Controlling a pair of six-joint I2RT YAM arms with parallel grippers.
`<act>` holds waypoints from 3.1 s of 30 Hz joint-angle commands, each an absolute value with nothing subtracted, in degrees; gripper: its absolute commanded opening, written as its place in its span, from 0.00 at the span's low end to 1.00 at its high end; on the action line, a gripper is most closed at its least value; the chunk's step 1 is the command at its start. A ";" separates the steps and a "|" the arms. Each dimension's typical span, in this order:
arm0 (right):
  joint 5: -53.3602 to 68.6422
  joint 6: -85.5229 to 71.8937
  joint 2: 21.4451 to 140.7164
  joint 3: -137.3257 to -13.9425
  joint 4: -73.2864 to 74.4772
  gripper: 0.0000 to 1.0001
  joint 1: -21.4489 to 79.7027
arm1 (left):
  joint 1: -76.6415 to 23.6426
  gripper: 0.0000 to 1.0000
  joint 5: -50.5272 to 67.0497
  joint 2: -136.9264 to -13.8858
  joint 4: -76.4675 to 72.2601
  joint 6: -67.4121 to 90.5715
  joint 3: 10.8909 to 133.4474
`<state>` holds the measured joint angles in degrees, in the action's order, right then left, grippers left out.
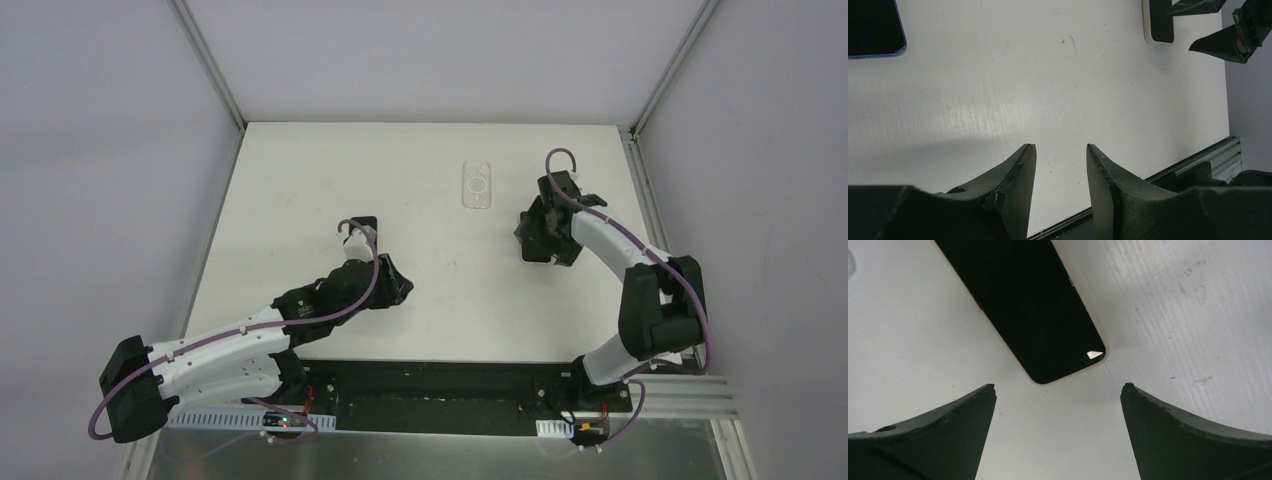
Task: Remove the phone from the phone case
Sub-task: Move the phone to the center of the board.
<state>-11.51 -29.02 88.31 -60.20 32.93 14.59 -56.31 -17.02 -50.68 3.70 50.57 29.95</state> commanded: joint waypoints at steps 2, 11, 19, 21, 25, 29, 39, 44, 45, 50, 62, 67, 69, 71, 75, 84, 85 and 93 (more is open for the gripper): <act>-15.69 -24.66 90.06 -63.85 36.97 0.99 15.00 | -56.84 0.42 -17.02 -49.42 2.83 49.64 30.15; -14.83 -24.44 94.95 -65.04 34.94 0.99 14.69 | -56.82 0.43 -17.49 -48.04 2.89 49.55 29.07; -11.17 -24.34 98.05 -66.64 33.21 0.99 13.87 | -56.80 0.43 -17.99 -47.77 2.90 50.16 28.29; -10.44 -24.53 98.59 -66.98 33.21 0.99 13.84 | -56.87 0.43 -18.11 -47.87 2.89 50.25 28.28; -9.23 -25.19 100.48 -67.64 33.05 0.99 13.87 | -56.84 0.43 -17.87 -48.74 2.85 50.24 28.67; -8.05 -25.89 101.99 -68.07 32.35 0.97 13.83 | -56.86 0.43 -17.92 -49.11 2.89 50.49 28.58; -4.91 -27.20 102.09 -68.87 31.62 0.91 16.82 | -56.80 0.43 -17.94 -50.76 2.89 50.23 29.50; -4.35 -27.88 102.49 -70.12 32.04 0.91 18.28 | -56.79 0.43 -17.50 -51.52 2.86 50.01 30.03; -5.21 -28.08 102.14 -70.18 32.15 0.91 18.46 | -56.85 0.43 -17.43 -51.58 2.88 49.88 30.06; -9.53 -28.25 96.46 -68.27 31.95 0.95 15.74 | -56.82 0.43 -17.48 -51.48 2.88 49.56 30.23; -2.90 -32.56 99.51 -66.72 31.07 0.96 6.04 | -56.85 0.42 -17.05 -50.74 2.86 49.39 30.00; -0.79 -32.56 101.31 -67.29 30.57 0.95 6.01 | -56.80 0.43 -17.92 -49.80 2.87 49.84 29.24; -0.87 -32.52 101.51 -67.54 30.75 0.95 6.20 | -56.84 0.43 -17.59 -50.23 2.87 50.01 29.42; -0.63 -32.60 101.27 -67.19 30.47 0.95 6.33 | -56.85 0.43 -17.49 -50.39 2.85 50.20 29.29; -0.48 -32.28 100.83 -66.94 30.15 0.95 7.46 | -56.86 0.43 -17.66 -50.11 2.90 50.36 29.01; -9.31 -27.39 101.64 -69.71 34.49 0.99 12.37 | -56.91 0.43 -17.59 -49.47 2.88 50.84 28.48; -10.26 -26.66 102.10 -70.52 35.35 0.99 13.11 | -56.87 0.42 -17.58 -49.54 2.85 50.77 28.58; -12.72 -26.10 105.12 -73.50 38.75 0.93 15.01 | -56.91 0.43 -17.40 -49.22 2.79 50.77 28.27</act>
